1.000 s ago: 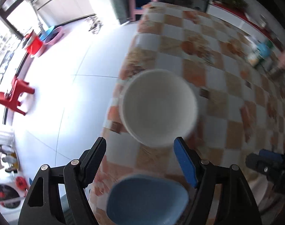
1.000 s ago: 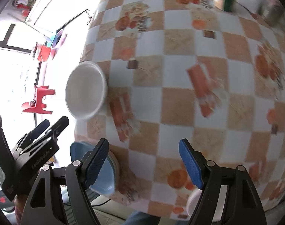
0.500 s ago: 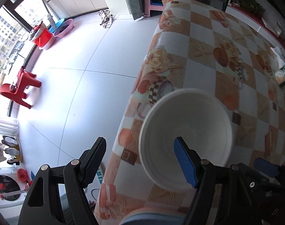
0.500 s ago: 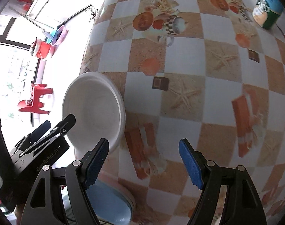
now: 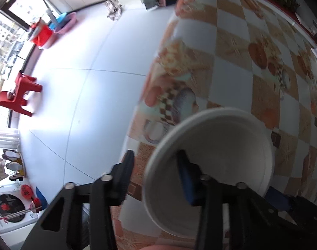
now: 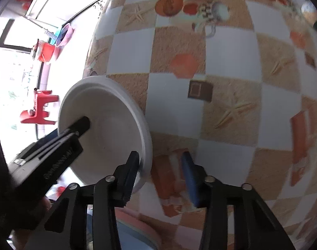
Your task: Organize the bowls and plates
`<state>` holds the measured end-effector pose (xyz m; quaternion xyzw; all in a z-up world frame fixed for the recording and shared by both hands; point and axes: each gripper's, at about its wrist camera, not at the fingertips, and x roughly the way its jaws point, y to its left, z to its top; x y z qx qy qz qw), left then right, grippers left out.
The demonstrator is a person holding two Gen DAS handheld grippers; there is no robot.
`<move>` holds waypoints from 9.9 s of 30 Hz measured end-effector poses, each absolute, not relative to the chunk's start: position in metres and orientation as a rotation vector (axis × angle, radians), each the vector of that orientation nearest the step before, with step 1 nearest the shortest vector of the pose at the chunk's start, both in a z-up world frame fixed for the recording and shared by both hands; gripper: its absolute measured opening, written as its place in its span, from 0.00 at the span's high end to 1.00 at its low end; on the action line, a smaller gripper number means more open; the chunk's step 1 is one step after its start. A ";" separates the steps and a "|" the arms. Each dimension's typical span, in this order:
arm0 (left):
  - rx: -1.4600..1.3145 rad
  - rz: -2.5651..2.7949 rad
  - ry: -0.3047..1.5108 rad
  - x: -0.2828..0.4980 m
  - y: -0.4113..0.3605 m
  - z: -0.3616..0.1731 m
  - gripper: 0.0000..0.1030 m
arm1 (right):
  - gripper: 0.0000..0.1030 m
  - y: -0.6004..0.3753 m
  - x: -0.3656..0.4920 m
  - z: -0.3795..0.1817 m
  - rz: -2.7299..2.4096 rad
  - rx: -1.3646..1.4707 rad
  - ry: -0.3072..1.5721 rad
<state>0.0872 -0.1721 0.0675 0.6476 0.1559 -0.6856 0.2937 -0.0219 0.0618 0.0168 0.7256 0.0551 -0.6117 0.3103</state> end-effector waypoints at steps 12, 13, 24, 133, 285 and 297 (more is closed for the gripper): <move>1.828 -1.929 0.315 0.074 -0.120 0.067 0.76 | 0.80 0.090 -0.020 0.013 -1.584 1.926 0.164; 1.841 -1.937 0.307 0.073 -0.114 0.067 0.76 | 0.80 0.097 -0.021 0.013 -1.588 1.929 0.166; 1.978 -2.015 0.258 0.077 -0.026 0.061 0.76 | 0.80 0.178 -0.018 0.014 -1.604 2.004 0.204; 2.192 -2.062 0.251 0.130 0.153 0.065 0.00 | 0.00 0.417 0.036 0.055 -1.910 2.051 0.145; 2.013 -1.870 0.594 0.245 0.051 0.013 0.65 | 0.74 0.184 0.098 0.028 -1.461 1.967 0.497; 2.021 -1.869 0.588 0.228 0.062 0.016 0.65 | 0.74 0.188 0.096 0.027 -1.446 1.966 0.500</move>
